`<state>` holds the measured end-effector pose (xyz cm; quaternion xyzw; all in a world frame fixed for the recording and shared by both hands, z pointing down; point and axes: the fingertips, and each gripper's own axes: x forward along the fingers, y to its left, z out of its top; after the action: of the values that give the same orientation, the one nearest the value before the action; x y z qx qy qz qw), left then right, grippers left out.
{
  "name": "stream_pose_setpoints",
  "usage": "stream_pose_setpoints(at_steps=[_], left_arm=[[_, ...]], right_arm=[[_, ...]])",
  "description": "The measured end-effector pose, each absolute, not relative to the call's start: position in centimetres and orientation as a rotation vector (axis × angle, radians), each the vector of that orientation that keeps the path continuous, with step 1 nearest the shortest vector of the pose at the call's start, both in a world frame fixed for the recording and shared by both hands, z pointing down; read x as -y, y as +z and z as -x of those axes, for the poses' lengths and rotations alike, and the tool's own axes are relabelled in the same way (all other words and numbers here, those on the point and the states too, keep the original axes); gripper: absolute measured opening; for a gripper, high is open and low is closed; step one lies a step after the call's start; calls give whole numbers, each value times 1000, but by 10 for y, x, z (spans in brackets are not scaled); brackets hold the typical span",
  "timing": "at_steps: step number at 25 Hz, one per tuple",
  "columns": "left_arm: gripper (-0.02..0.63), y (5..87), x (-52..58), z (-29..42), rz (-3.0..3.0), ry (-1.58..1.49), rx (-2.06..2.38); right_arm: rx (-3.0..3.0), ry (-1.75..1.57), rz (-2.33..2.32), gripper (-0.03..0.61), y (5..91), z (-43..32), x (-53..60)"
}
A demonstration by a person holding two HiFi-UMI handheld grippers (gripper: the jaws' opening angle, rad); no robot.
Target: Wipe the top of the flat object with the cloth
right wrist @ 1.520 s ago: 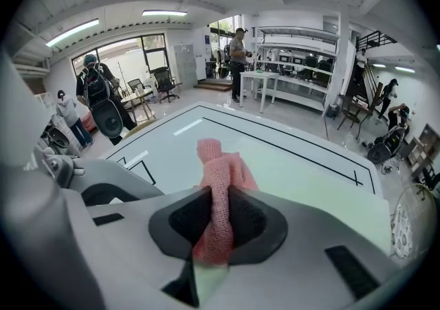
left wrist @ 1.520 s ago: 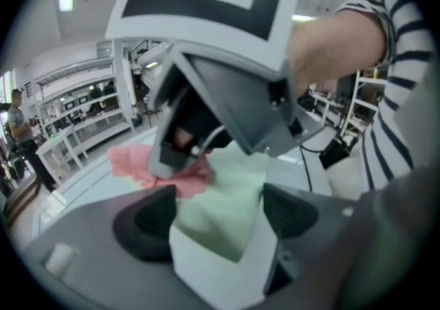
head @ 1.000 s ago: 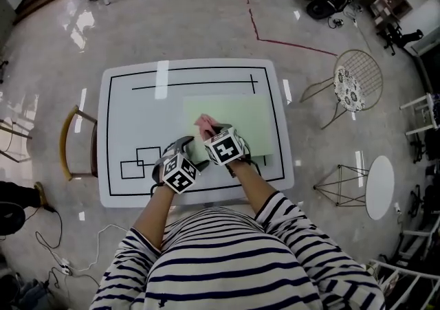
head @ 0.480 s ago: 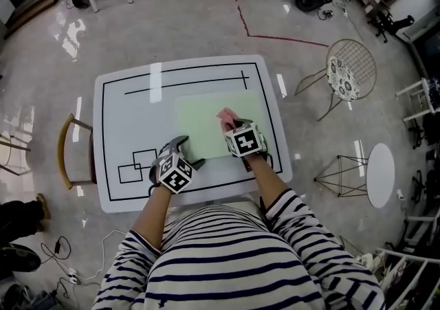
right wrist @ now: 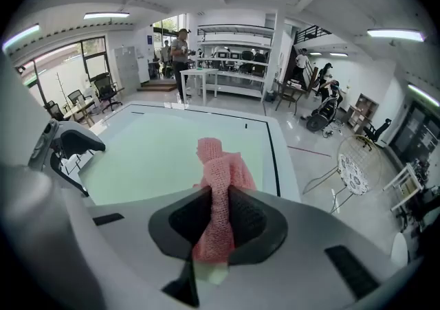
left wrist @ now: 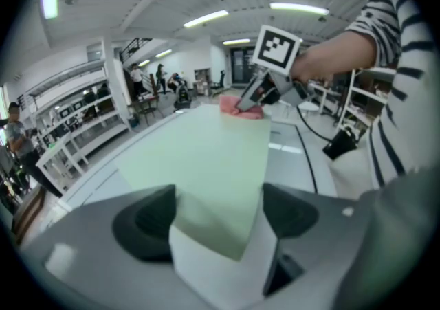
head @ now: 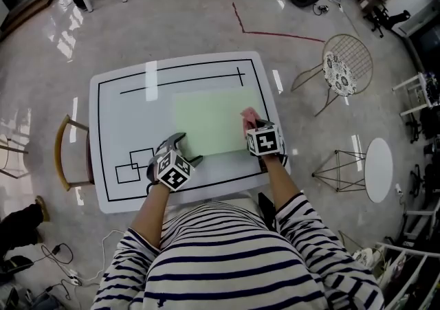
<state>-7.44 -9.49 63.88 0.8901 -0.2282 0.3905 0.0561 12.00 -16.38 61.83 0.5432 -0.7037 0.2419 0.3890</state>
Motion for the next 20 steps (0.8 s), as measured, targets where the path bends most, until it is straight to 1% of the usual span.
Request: stream_pose_setpoints(at_steps=[4,8,14,20], left_arm=[[385,639,95,74,-2702,1187,692],[387,640,96,74,-2700,1190,690],[387,639,96,75,-2702,1189,687],[387,640,95,77,-2692,1197,693]], right_arm=[[1759,635,-1416,52,617,-133,149],[1752,656,-1421,52,617,-130,133],[1813,651,-1337,52,620,-96,122],[1890,613,-1197,52,624,-44,121]])
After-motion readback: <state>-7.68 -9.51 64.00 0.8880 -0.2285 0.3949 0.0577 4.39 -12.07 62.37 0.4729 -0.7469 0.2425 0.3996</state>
